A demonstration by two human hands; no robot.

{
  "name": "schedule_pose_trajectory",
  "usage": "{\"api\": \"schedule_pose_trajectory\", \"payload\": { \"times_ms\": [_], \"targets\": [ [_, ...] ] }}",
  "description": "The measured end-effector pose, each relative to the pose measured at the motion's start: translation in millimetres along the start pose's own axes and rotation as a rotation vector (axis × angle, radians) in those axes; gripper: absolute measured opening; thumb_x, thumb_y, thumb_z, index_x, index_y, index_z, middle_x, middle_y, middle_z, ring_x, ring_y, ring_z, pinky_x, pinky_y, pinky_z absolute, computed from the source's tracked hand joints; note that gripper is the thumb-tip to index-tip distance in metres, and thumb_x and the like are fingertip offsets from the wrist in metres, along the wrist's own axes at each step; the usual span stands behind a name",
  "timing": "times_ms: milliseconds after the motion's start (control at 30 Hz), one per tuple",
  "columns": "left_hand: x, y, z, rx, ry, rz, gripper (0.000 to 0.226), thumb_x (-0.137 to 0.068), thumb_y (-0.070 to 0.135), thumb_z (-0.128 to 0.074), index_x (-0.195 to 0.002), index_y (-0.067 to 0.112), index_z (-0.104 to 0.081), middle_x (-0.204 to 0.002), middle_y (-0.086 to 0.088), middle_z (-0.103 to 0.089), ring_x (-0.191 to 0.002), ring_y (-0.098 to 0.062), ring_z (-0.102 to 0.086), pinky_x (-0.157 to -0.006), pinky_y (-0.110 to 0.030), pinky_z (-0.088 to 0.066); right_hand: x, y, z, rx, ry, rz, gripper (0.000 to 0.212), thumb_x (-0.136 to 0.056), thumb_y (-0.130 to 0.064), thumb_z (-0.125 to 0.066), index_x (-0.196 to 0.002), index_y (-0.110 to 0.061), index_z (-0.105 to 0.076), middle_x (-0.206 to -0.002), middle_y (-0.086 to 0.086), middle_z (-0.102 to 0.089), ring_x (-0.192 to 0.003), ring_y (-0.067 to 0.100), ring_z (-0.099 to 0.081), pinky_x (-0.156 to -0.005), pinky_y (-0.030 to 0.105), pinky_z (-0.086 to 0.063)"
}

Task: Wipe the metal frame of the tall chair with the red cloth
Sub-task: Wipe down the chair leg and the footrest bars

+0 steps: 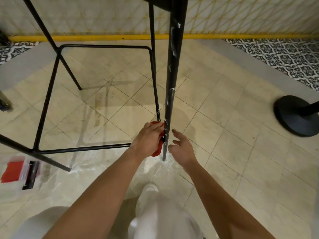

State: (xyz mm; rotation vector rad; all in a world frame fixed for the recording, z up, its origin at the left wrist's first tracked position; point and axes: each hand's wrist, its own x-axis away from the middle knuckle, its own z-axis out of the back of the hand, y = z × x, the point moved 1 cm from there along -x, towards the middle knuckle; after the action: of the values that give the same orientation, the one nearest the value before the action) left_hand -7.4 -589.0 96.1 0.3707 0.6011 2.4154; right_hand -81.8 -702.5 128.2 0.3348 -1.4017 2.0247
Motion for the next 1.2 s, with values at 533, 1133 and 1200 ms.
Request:
{"api": "schedule_pose_trajectory", "payload": {
  "times_ms": [533, 1133, 1200],
  "targets": [
    [-56.9, 3.2, 20.2, -0.103, -0.018, 0.195, 0.067, -0.096, 0.028, -0.051, -0.150, 0.018, -0.013, -0.158, 0.000, -0.014, -0.145, -0.022, -0.012, -0.116, -0.035, -0.017, -17.1, -9.8, 10.2, -0.092, -0.057, -0.033, 0.067, -0.085, -0.006, -0.059, -0.144, -0.027, -0.034, -0.149, 0.001, -0.035, -0.121, 0.016, -0.045, -0.046, 0.013, -0.043],
    [-72.7, -14.4, 20.2, 0.327, 0.152, 0.228, 0.039, -0.097, 0.009, -0.046, -0.135, 0.012, -0.045, -0.135, -0.012, -0.050, -0.125, -0.031, -0.045, -0.106, -0.049, -0.038, -27.6, 1.8, 4.8, -0.181, -0.056, -0.003, 0.064, -0.085, -0.006, -0.060, -0.141, -0.025, -0.037, -0.146, -0.004, -0.038, -0.132, 0.016, -0.038, -0.064, 0.013, -0.045],
    [-73.5, -14.4, 17.1, 0.163, 0.035, 0.178, 0.046, -0.097, 0.009, -0.046, -0.141, 0.013, -0.037, -0.145, -0.008, -0.039, -0.134, -0.028, -0.034, -0.113, -0.044, -0.030, -29.0, 1.6, 3.7, -0.166, -0.059, 0.015, 0.065, -0.084, -0.008, -0.062, -0.141, -0.025, -0.037, -0.146, -0.004, -0.038, -0.132, 0.017, -0.039, -0.083, 0.020, -0.043]
  ]
}}
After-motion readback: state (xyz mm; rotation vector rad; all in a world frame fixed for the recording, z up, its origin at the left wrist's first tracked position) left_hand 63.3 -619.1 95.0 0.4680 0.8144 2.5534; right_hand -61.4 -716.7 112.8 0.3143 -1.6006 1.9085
